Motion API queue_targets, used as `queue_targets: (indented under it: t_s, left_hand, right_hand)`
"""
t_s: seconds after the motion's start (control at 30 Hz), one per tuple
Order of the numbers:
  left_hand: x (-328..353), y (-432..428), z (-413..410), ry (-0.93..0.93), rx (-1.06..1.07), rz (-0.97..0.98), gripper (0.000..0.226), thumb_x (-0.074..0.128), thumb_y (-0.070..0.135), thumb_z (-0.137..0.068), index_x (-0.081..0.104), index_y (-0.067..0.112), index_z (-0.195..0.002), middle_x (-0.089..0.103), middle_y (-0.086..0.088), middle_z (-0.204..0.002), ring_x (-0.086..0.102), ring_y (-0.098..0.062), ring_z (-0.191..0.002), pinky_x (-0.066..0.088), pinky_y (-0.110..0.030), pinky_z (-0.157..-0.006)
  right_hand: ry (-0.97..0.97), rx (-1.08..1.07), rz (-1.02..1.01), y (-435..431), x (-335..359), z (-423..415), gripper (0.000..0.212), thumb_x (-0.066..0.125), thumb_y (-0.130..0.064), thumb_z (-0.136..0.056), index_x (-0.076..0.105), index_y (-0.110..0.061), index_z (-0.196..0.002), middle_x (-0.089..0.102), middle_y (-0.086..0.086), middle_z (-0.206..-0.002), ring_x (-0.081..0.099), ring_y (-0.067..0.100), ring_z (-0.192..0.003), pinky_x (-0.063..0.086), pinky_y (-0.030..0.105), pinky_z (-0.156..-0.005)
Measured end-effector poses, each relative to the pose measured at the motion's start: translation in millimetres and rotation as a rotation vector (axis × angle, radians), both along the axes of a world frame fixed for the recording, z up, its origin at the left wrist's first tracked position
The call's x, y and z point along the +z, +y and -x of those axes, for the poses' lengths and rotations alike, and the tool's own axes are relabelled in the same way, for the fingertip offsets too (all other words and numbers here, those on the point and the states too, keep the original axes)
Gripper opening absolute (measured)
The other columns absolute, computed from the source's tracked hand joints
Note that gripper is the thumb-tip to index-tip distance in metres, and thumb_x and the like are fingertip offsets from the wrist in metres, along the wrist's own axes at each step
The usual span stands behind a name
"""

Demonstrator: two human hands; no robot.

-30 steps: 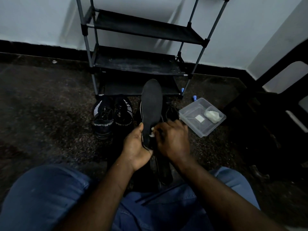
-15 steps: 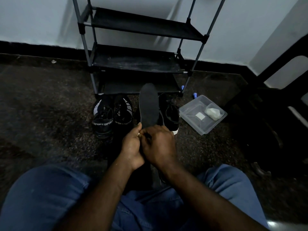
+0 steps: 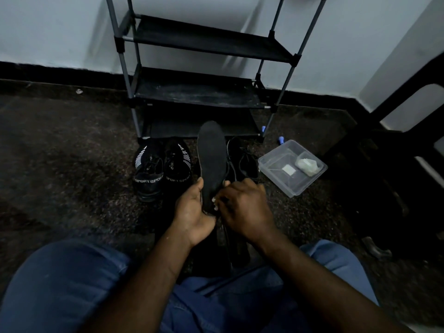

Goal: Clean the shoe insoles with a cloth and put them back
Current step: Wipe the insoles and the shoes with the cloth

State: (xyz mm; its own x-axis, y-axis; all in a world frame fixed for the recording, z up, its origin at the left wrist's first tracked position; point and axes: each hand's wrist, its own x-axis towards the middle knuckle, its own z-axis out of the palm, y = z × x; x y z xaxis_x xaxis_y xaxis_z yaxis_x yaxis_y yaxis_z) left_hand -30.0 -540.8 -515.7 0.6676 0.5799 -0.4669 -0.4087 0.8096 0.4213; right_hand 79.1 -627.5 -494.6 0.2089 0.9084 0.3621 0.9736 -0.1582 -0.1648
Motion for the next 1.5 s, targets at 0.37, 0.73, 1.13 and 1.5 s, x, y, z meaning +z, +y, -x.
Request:
queue_targets:
  t_s: [0.37,0.73,1.13,1.5]
  left_hand:
    - [5.1,-6.3,1.4,-0.005,-0.067,-0.029,0.044,0.04,0.036,-0.106,0.069,0.005,-0.119,0.075,-0.015,-0.109,0.074,-0.024,-0.093,0.061,-0.033,-0.08]
    - [1.6,-5.7,2.7,0.008,-0.028,0.009,0.049,0.039,0.035,-0.106,0.075,0.004,-0.112,0.074,-0.015,-0.111,0.074,-0.023,-0.091,0.057,-0.036,-0.09]
    - [5.7,-3.5,2.1,0.051,-0.022,0.11,0.054,0.045,0.043,-0.105,0.066,-0.003,-0.125,0.072,-0.017,-0.115,0.072,-0.025,-0.097,0.059,-0.039,-0.088]
    - [8.9,-13.7,1.0,0.033,-0.029,0.01,0.043,0.041,0.035,-0.107,0.067,0.005,-0.125,0.071,-0.015,-0.116,0.066,-0.026,-0.104,0.043,-0.04,-0.107]
  right_hand:
    - [0.157,-0.134,-0.037,14.6,-3.4,6.1,0.013,0.064,-0.032,-0.081,0.075,-0.026,-0.086,0.07,-0.004,-0.083,0.06,0.026,-0.081,0.045,0.036,-0.068]
    - [0.216,0.031,0.035,-0.3,-4.7,11.4,0.019,0.058,-0.038,-0.083,0.073,-0.03,-0.09,0.067,-0.008,-0.091,0.056,0.022,-0.087,0.049,0.04,-0.073]
    - [0.456,-0.032,-0.061,-7.8,-13.8,35.3,0.028,0.057,-0.03,-0.081,0.076,-0.025,-0.101,0.071,0.002,-0.1,0.063,0.023,-0.092,0.052,0.031,-0.082]
    - [0.183,-0.13,-0.04,14.1,3.6,5.5,0.02,0.061,-0.04,-0.082,0.073,-0.027,-0.09,0.068,-0.003,-0.089,0.058,0.026,-0.088,0.051,0.041,-0.071]
